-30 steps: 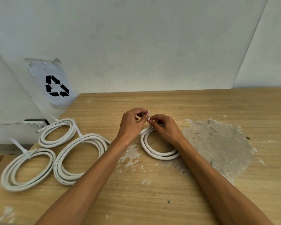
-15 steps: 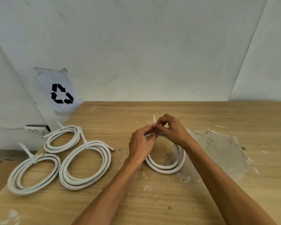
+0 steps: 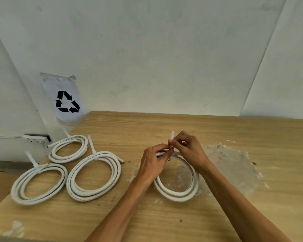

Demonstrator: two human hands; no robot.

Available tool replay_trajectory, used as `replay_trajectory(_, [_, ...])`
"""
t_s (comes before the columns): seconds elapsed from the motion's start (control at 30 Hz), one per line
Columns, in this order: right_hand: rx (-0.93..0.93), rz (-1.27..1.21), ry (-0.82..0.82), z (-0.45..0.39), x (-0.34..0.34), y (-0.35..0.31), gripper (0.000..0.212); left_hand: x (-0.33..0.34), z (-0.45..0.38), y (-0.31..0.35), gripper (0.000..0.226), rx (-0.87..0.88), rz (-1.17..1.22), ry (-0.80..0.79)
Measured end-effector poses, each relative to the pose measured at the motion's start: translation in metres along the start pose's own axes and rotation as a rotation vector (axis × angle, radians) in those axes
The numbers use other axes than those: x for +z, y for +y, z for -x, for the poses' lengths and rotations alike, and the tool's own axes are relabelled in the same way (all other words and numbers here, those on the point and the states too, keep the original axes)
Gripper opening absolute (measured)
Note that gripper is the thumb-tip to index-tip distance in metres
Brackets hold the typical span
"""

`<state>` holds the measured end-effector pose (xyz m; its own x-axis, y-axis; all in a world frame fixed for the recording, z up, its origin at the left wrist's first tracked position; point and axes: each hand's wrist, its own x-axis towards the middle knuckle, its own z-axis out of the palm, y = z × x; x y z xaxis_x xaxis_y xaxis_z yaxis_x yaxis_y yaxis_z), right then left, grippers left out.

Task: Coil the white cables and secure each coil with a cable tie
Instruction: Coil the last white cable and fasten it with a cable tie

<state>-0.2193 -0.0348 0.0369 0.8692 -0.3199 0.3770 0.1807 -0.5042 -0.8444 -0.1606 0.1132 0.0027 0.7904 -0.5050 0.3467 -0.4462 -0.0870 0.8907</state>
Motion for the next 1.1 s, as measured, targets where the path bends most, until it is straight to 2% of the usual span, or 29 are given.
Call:
replay_trajectory(0.17, [-0.034,0.023,0.114,0.016,0.026,0.0,0.02,-0.005,0.004,-0.003,0.016,-0.135,-0.152,-0.037])
replay_trajectory(0.3, [-0.062,0.058,0.124,0.011,0.031,-0.003,0.022,-0.007,0.006,-0.001,0.016,-0.123,-0.365,0.03])
replay_trajectory(0.47, [-0.05,0.135,0.051,-0.003,0.029,0.003,0.023,0.002,0.012,-0.013,0.014,-0.051,-0.213,0.116])
replay_trajectory(0.57, [-0.036,0.148,0.064,-0.005,0.033,0.013,0.024,0.004,0.012,-0.014,0.017,-0.023,-0.233,0.133])
replay_trajectory(0.97, [0.111,0.154,0.099,-0.01,0.037,0.032,0.024,0.008,-0.002,-0.027,0.01,-0.084,-0.194,0.137])
replay_trajectory(1.1, [-0.006,0.167,0.219,0.0,0.038,0.029,0.023,0.011,-0.007,-0.015,0.013,-0.187,-0.268,0.075])
